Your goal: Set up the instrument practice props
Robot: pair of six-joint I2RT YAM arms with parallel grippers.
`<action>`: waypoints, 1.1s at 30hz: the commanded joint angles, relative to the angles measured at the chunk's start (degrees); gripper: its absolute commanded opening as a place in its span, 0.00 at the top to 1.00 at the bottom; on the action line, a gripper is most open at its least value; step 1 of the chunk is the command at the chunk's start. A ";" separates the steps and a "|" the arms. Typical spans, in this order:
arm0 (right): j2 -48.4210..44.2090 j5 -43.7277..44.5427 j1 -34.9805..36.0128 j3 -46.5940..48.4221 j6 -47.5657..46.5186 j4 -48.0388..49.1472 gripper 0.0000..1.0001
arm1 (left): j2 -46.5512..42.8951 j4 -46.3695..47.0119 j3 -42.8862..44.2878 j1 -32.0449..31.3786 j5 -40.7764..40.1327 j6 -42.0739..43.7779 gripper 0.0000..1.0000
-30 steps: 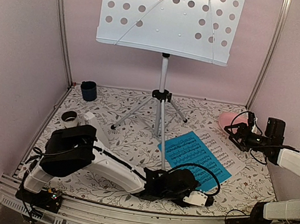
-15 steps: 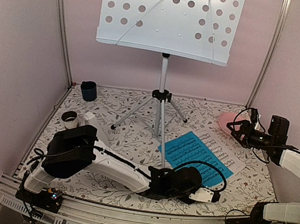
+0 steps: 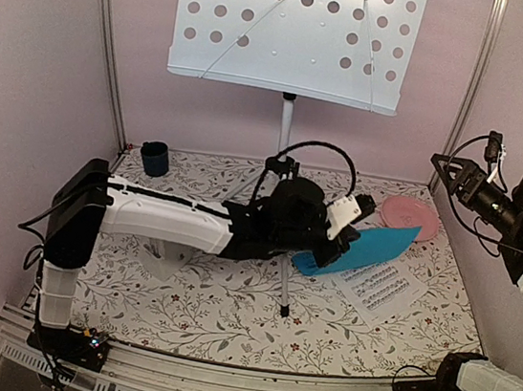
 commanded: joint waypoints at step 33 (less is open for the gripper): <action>12.87 28.10 53.84 18.55 -20.37 -17.46 0.01 | -28.55 32.60 -12.94 -22.81 -66.44 -12.99 1.00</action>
